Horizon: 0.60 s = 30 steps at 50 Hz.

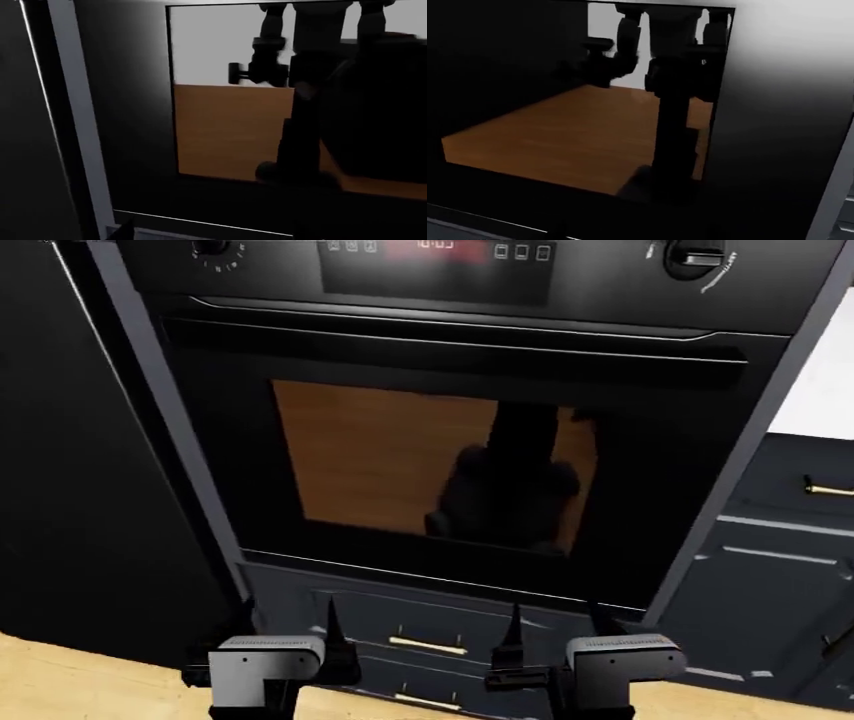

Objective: Open the oven door

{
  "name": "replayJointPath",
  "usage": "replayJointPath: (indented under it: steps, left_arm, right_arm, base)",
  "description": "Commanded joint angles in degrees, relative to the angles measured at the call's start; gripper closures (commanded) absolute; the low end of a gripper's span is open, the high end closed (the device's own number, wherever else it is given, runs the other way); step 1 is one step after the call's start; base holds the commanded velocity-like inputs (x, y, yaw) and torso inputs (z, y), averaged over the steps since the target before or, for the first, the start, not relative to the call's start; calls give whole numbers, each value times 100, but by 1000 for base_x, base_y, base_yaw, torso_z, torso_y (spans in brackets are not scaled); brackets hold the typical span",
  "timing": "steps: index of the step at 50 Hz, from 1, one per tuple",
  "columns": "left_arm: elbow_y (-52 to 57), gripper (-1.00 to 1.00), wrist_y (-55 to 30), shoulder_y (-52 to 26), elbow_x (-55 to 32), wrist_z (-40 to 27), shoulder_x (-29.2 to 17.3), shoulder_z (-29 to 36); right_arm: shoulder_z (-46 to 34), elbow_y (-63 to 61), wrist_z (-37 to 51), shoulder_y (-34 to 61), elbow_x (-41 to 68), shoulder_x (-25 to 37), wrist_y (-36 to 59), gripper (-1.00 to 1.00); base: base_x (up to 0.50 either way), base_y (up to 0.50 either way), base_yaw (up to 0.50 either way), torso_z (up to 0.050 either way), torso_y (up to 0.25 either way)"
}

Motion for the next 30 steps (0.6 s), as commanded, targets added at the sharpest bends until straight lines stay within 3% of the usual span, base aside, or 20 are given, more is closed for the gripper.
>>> replayJointPath:
  steps: [1,19,30]
  left_arm:
    - [7,-100,-6,-10,-47,-53,-44,52]
    - [-31,-100,31,-27,-96,-128,-94,129]
    - [-15,-100,33,-25,-134,-165,-134,169]
  right_arm:
    - [-49,-17,53,8,46,40,20,-100]
    - [-98,56,141,25,106,85,-79,-100]
    - [-105,21,159,17,224,110,-65,-100]
  base:
    - [0,0,500,0,0]
    - [0,0,500,0,0]
    - [-14,43,0,0,0]
